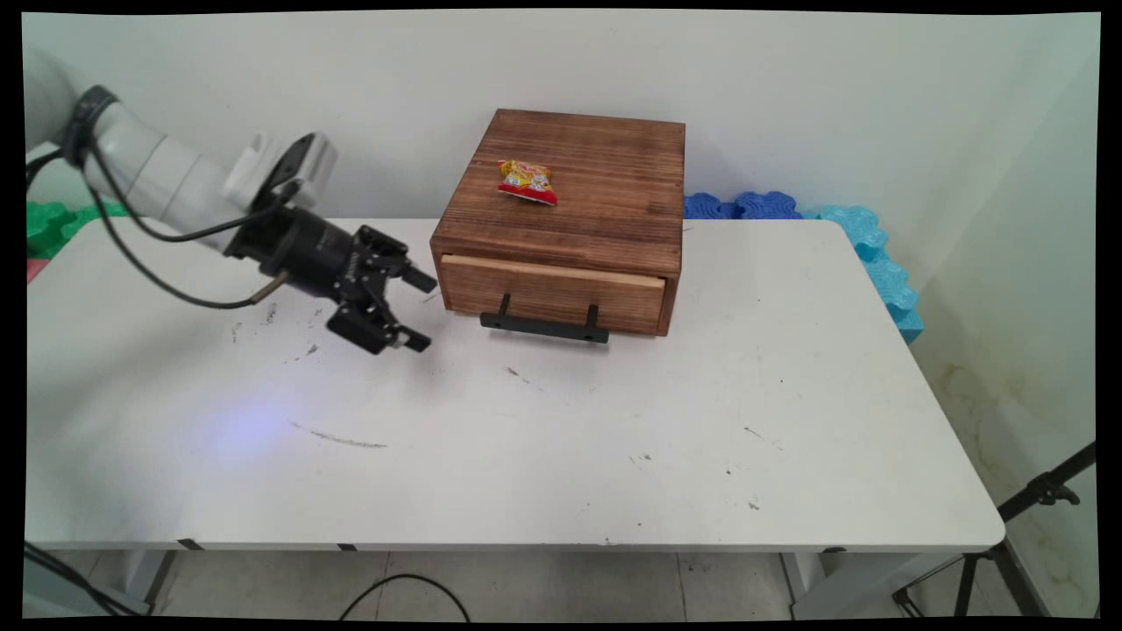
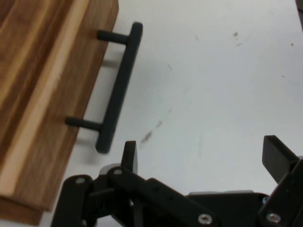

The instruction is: Open the drawer

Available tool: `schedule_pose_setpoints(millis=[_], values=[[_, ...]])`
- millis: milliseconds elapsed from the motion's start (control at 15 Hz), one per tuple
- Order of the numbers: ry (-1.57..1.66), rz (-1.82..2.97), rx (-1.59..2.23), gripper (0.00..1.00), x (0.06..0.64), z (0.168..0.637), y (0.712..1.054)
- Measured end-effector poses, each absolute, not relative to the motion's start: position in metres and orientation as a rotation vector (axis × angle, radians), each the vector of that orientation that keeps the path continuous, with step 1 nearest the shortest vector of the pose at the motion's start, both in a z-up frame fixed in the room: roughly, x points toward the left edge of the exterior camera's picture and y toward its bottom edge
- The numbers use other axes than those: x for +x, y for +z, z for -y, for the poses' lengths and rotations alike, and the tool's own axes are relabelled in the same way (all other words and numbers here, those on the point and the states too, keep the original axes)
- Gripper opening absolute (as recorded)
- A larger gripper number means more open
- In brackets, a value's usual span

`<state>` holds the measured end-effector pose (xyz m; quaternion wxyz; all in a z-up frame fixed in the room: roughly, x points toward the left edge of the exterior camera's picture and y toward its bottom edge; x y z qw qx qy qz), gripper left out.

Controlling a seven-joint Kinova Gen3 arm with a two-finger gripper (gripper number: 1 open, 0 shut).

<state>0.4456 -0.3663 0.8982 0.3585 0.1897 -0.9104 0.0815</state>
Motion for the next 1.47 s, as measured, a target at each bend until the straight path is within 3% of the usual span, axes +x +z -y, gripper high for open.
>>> schedule_pose_setpoints(millis=[467, 1467], values=[[0.266, 2.438, 0.443, 1.00, 0.380, 0.399, 0.906], [0.341, 2.653, 0.317, 1.00, 0.286, 0.441, 0.858]])
